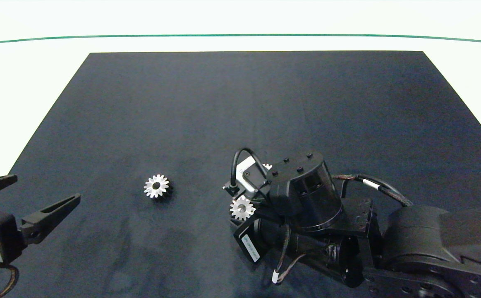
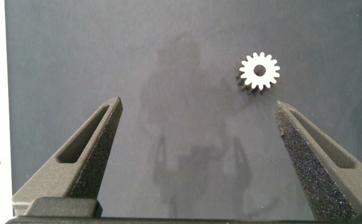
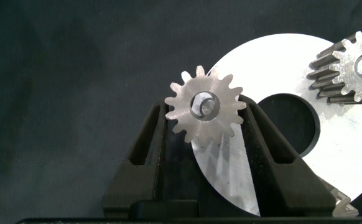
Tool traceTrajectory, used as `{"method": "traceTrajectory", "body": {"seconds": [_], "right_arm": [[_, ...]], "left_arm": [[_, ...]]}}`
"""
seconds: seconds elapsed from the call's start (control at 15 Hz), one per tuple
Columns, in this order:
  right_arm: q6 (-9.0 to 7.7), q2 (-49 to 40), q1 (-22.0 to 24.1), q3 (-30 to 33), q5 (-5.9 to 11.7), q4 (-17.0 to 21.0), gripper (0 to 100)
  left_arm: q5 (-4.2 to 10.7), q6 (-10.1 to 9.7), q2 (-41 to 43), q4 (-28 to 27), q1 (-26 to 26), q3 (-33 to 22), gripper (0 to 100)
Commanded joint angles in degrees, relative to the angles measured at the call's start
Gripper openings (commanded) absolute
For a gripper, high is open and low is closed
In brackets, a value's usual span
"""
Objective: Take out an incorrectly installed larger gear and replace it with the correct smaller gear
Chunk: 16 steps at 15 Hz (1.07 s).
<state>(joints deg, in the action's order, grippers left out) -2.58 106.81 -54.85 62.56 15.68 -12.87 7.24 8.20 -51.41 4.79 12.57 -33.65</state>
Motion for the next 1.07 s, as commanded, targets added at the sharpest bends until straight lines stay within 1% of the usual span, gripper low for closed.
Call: {"method": "traceTrajectory", "body": {"seconds": [0.07,0.53,0.67,1.07], "right_arm": [[-0.05,0.76,0.44,0.02,0.93,0.13,19],[-0.05,0.68,1.32,0.37,0.93,0.22,19],[-0.05,0.68,1.32,0.46,1.02,0.22,19],[-0.05,0.68,1.41,0.54,1.02,0.13,19]], "left_arm": [[0.05,0.06,-0.01,0.04,0.00,0.25,100],[0.05,-0.03,0.08,-0.04,0.00,0.51,100],[0.14,-0.56,0.08,0.04,0.00,0.51,100],[0.14,-0.56,0.34,-0.13,0.00,0.95,100]]}}
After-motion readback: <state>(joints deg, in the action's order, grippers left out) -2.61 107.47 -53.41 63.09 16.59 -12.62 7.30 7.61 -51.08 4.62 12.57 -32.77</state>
